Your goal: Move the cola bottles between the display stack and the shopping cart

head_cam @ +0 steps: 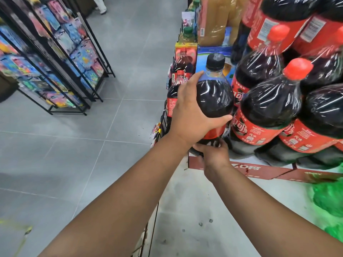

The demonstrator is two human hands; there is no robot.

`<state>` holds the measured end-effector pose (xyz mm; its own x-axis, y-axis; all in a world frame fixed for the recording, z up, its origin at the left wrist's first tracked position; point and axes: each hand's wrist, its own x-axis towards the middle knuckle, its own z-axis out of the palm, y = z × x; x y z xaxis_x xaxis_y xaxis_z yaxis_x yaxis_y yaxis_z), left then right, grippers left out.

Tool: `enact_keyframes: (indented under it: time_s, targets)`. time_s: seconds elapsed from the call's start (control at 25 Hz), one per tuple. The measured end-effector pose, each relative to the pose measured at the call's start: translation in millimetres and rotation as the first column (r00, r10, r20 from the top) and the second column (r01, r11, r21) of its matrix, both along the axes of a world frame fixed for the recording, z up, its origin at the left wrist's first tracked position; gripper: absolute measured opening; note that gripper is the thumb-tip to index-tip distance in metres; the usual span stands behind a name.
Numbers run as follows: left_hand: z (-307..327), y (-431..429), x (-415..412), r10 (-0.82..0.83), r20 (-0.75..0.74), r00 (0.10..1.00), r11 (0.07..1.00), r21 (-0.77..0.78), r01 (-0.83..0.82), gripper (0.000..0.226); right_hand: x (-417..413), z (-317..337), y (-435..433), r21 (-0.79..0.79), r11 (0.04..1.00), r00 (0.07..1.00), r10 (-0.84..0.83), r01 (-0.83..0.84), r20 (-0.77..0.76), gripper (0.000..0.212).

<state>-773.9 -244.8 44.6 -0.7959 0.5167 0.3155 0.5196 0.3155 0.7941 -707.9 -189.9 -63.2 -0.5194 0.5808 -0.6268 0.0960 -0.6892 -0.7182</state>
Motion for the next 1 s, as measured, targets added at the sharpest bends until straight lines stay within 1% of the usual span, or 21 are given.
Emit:
enact_keyframes:
  time_s: [0.12,0.2,0.36,0.44,0.48,0.56,0.6,0.72,0.76,0.84,0.92,1.0]
  targets:
    - [-1,8,-10,-0.018,-0.008,1.000,1.000,0.011,0.018,0.115,-11,0,1,0.054,0.999,0.997,-0.008,0.004,0.082,0.088]
    - [-3,12,-16,-0.031,-0.023,0.999,0.999,0.016,0.032,0.115,-19,-3,3,0.074,0.997,0.996,-0.035,0.029,0.083,0.081]
    - [-9,18,-22,-0.047,-0.065,0.997,0.998,0.032,0.049,0.112,-30,-8,8,0.056,0.994,0.990,-0.101,0.096,0.100,0.065]
    - [-10,21,-26,-0.040,-0.060,0.997,0.998,0.039,0.043,0.112,-31,-7,13,0.073,0.996,0.993,-0.065,0.057,0.103,0.071]
    - [-10,22,-28,-0.035,-0.052,0.998,0.998,0.041,0.037,0.112,-30,-8,17,0.101,0.995,0.995,-0.022,0.012,0.098,0.073]
    - [-11,26,-33,-0.028,-0.043,0.999,0.999,0.044,0.030,0.112,-32,-7,21,0.166,0.984,0.995,0.043,-0.058,0.095,0.064]
    - [-10,28,-36,-0.031,-0.045,0.999,0.998,0.045,0.033,0.112,-35,-6,23,0.169,0.985,0.996,0.032,-0.046,0.089,0.062]
    - [-9,35,-43,-0.047,-0.069,0.996,0.998,0.035,0.050,0.112,-51,-6,26,0.051,0.996,0.991,-0.075,0.070,0.107,0.077]
    - [-10,36,-45,-0.050,-0.074,0.996,0.998,0.033,0.053,0.111,-55,-8,28,0.026,0.998,0.992,-0.065,0.062,0.104,0.080]
    - [-10,40,-50,-0.047,-0.079,0.996,0.998,0.043,0.051,0.111,-66,-11,31,0.032,0.998,0.993,-0.055,0.052,0.105,0.077]
    - [-12,44,-55,-0.038,-0.090,0.995,0.998,0.051,0.042,0.112,-75,-15,35,0.043,0.993,0.987,-0.111,0.107,0.117,0.086]
    - [-12,48,-59,-0.026,-0.104,0.994,0.998,0.050,0.031,0.111,-83,-19,38,0.040,0.993,0.985,-0.118,0.114,0.125,0.092]
